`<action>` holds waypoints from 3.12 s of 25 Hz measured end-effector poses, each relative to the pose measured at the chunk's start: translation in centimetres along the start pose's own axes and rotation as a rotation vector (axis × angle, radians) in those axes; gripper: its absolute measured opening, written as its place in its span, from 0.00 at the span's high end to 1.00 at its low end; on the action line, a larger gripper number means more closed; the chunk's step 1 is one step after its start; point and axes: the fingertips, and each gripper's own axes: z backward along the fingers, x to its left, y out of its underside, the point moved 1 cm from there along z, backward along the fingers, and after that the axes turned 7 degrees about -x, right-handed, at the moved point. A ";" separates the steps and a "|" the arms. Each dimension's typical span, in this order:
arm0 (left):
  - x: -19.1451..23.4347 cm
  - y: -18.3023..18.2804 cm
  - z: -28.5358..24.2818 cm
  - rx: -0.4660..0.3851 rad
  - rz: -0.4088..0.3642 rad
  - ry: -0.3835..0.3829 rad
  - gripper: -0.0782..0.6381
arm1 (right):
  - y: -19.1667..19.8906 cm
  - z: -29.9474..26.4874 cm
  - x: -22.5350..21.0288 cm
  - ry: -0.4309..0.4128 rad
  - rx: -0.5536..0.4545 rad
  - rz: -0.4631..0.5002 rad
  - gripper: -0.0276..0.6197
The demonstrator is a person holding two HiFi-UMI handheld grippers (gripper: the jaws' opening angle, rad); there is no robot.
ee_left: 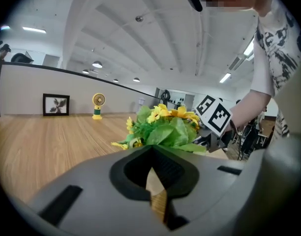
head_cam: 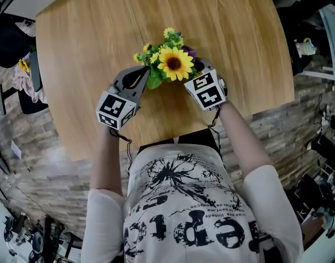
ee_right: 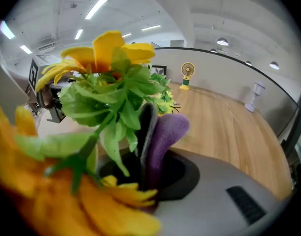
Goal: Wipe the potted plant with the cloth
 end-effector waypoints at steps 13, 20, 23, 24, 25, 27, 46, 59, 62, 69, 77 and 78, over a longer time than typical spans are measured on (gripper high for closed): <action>-0.1 0.0 0.0 -0.029 -0.043 0.014 0.89 | 0.5 0.7 1.9 0.017 0.023 0.028 0.84; 0.0 0.0 0.0 -0.046 -0.065 0.013 0.89 | 1.7 1.6 4.0 0.041 0.058 -0.013 0.84; 0.1 -0.1 0.0 -0.059 -0.068 0.011 0.89 | 2.0 2.1 5.2 0.026 0.071 -0.058 0.84; 0.1 -0.1 0.1 -0.063 -0.068 0.011 0.89 | 2.1 2.2 5.6 0.019 0.075 -0.073 0.84; 0.1 -0.1 0.1 -0.065 -0.068 0.010 0.89 | 2.1 2.3 5.9 0.012 0.079 -0.087 0.84; 0.2 -0.2 0.1 -0.067 -0.069 0.013 0.89 | 2.0 2.3 6.6 -0.008 0.091 -0.112 0.84; -0.1 -0.2 0.0 -0.077 -0.053 0.090 0.89 | -0.5 -0.2 13.5 -0.178 0.124 -0.164 0.84; -0.1 -0.1 0.1 -0.061 -0.013 0.075 0.89 | -0.7 0.2 15.7 -0.309 0.177 -0.255 0.84; -0.1 -0.1 0.3 -0.063 0.010 0.063 0.89 | 0.6 1.6 14.6 -0.291 0.223 -0.259 0.84; -0.2 0.0 0.9 -0.046 0.030 0.017 0.89 | 3.5 4.5 9.0 -0.159 0.287 -0.284 0.84; -0.3 0.1 0.9 -0.038 0.047 -0.071 0.89 | 4.9 5.6 0.2 -0.024 0.308 -0.250 0.84; -0.2 0.1 0.9 -0.036 0.046 -0.084 0.89 | 4.7 5.5 -1.1 -0.008 0.305 -0.249 0.84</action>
